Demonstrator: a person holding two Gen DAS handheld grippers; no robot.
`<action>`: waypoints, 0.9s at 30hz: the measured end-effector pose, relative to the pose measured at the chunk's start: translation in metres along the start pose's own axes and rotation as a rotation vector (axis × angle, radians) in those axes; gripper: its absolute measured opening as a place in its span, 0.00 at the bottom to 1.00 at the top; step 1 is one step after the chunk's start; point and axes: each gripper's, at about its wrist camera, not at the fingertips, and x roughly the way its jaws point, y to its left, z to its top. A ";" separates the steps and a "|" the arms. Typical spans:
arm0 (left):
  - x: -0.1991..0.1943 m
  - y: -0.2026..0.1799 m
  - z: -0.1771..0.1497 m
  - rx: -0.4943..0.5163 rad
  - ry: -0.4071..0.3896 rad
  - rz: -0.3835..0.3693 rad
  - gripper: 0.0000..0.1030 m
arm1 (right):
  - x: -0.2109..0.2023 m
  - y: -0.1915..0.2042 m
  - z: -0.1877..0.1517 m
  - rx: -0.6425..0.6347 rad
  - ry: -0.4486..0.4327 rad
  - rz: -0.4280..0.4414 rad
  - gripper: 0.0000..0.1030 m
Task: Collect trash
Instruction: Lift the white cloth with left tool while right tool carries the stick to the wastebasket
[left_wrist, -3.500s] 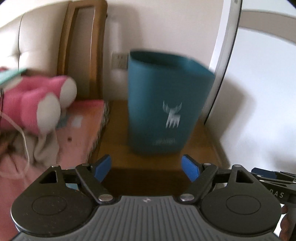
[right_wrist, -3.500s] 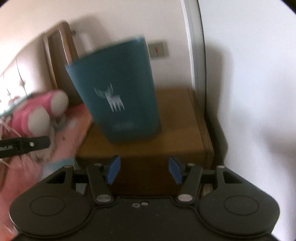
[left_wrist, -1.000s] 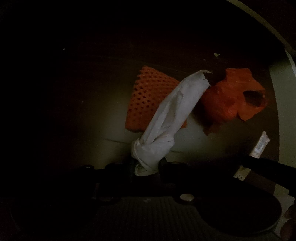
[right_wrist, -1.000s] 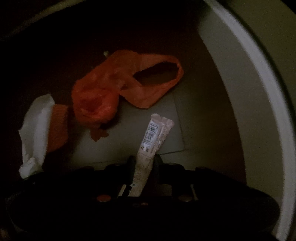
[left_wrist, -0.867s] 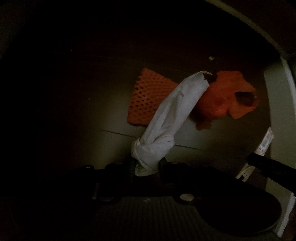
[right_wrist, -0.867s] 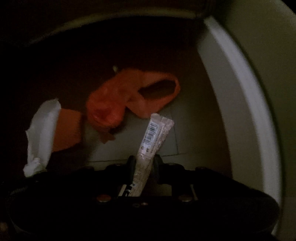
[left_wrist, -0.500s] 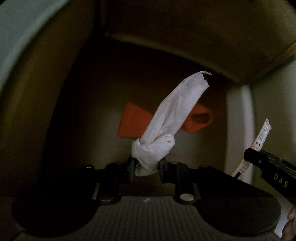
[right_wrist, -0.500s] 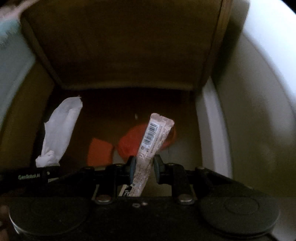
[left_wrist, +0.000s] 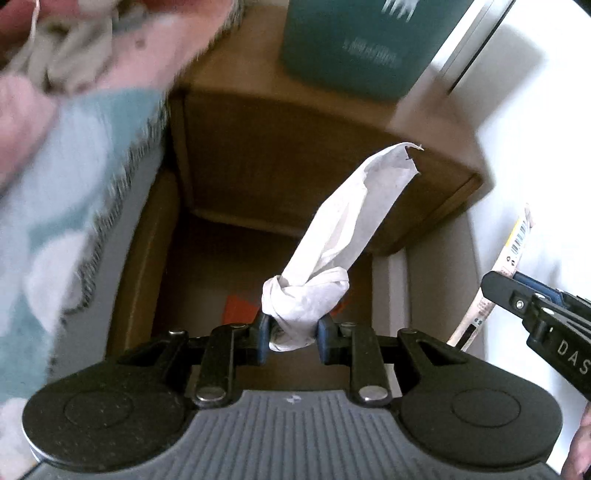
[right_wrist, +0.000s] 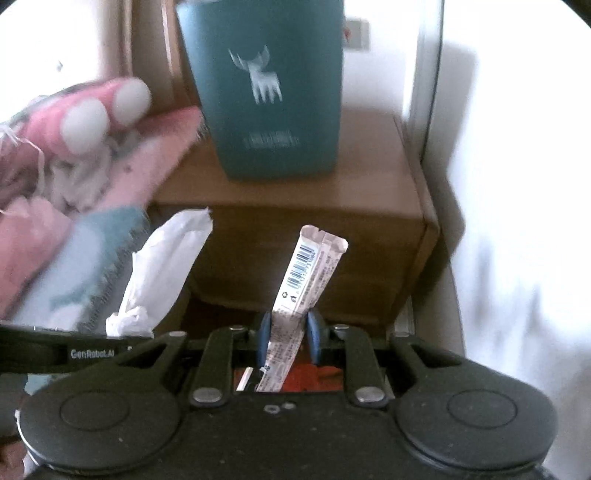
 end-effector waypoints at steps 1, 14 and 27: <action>-0.012 -0.006 0.007 0.002 -0.012 -0.001 0.23 | -0.011 0.000 0.007 -0.005 -0.011 0.006 0.19; -0.129 -0.042 0.094 0.049 -0.200 -0.024 0.23 | -0.097 0.008 0.127 -0.077 -0.262 -0.022 0.19; -0.187 -0.083 0.197 0.106 -0.377 -0.035 0.23 | -0.104 0.004 0.248 -0.116 -0.476 -0.051 0.19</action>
